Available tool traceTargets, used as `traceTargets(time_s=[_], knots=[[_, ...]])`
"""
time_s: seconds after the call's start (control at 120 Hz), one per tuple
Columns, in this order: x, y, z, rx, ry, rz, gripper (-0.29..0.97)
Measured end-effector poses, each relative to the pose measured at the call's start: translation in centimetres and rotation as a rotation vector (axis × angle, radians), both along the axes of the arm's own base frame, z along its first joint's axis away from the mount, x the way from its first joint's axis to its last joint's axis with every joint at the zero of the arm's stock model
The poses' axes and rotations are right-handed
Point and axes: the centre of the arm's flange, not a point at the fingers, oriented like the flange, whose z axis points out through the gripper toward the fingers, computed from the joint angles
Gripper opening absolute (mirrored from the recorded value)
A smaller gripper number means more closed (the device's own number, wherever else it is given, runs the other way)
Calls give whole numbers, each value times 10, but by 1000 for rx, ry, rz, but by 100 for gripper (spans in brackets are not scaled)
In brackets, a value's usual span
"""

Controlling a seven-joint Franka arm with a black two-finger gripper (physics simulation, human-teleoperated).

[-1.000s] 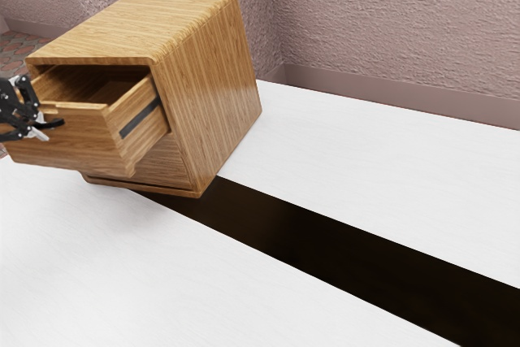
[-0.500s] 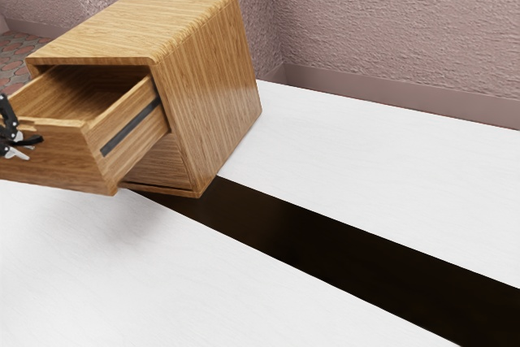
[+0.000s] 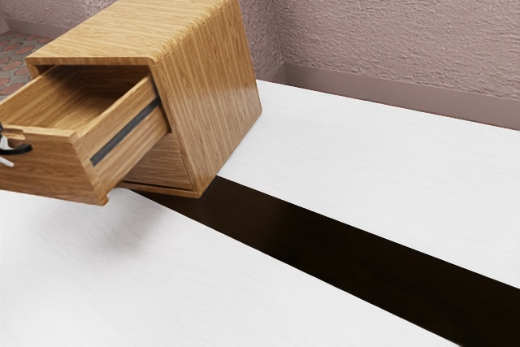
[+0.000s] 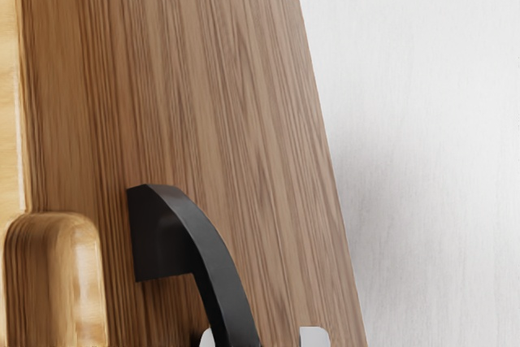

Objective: Pull the drawer handle with one arm to open the drawer

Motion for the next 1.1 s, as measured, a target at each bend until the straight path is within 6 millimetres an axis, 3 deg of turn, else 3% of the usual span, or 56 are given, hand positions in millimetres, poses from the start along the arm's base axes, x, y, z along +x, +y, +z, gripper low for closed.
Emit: traceTargets(time_s=[0.175, 0.4, 0.675, 0.808, 0.875, 0.933, 0.992, 1.033, 1.067, 1.1], knots=[[-1, 0, -1, -1, 11, 0, -8], [-2, 1, -3, 1, 27, 5, 10], [-7, 5, 5, 4, 20, 17, 15], [-12, 8, 26, 17, -8, 25, 19], [-21, 12, 49, 27, -36, 37, 20], [-23, 9, 82, 60, -39, 50, 21], [14, -22, 131, 171, 72, 96, 22], [60, -58, 162, 222, 167, 141, 28], [99, -90, 168, 224, 235, 156, 34], [134, -123, 156, 205, 308, 152, 39]])
